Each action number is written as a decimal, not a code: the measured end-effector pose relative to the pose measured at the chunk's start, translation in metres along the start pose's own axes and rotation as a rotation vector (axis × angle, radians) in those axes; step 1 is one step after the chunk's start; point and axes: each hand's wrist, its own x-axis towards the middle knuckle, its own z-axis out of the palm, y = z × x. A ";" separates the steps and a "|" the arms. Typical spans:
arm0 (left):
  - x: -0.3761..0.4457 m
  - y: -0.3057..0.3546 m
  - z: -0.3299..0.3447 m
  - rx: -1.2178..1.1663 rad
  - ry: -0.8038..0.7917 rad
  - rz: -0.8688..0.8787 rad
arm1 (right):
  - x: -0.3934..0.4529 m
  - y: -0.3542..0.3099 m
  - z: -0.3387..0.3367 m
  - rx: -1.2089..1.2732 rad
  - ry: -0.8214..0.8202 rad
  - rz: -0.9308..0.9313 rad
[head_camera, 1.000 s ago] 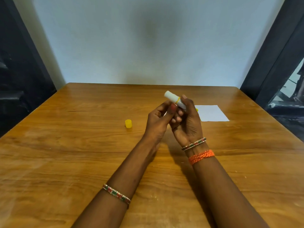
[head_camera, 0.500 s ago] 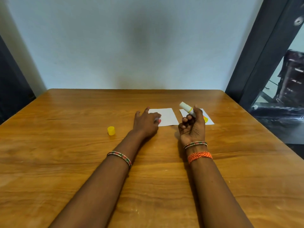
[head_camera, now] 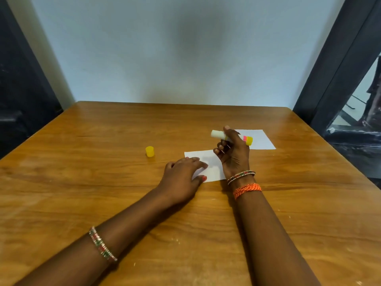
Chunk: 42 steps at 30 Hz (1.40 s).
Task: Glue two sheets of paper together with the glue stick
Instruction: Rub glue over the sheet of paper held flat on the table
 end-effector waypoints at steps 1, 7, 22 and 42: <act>-0.009 -0.002 0.001 -0.008 0.006 0.018 | -0.003 0.002 0.000 -0.042 -0.025 -0.002; -0.046 -0.018 0.005 -0.089 0.064 0.109 | -0.022 0.012 -0.004 -0.398 -0.091 0.042; -0.036 -0.048 -0.014 0.025 0.017 0.164 | -0.019 0.025 -0.006 -0.627 -0.165 -0.121; -0.034 -0.053 -0.016 0.012 -0.005 0.183 | 0.008 0.032 0.015 -1.186 -0.418 -0.497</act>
